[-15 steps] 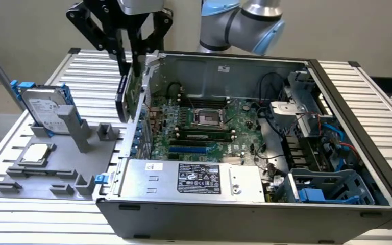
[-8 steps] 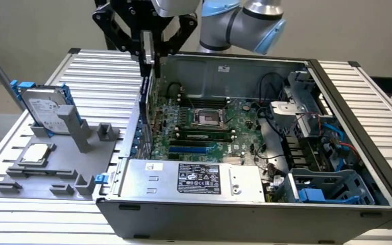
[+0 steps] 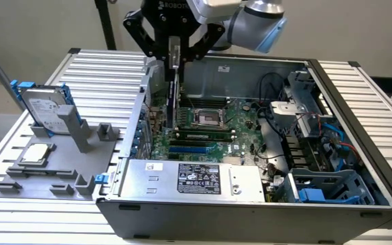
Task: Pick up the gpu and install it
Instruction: 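Pick up the gpu and move the gpu toward the slot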
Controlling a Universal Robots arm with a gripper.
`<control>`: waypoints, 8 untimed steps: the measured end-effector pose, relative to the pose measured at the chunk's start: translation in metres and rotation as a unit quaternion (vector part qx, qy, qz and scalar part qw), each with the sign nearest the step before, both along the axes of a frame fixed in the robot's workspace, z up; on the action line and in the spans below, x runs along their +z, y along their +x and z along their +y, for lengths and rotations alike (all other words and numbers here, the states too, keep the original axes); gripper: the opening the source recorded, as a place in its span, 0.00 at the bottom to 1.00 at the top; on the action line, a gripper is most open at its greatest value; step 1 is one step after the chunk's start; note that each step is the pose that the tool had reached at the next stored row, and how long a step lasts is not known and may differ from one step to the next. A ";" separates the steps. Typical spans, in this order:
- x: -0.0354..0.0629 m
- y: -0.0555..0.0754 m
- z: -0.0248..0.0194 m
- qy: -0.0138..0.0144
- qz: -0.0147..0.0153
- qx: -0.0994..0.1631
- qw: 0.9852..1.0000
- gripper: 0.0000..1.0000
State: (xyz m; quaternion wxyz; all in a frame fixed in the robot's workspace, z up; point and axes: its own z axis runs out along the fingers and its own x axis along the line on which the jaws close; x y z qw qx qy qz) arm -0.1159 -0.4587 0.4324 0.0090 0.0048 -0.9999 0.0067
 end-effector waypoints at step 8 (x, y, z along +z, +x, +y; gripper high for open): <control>-0.0104 0.037 0.0106 -0.006 0.000 0.000 1.000 0.26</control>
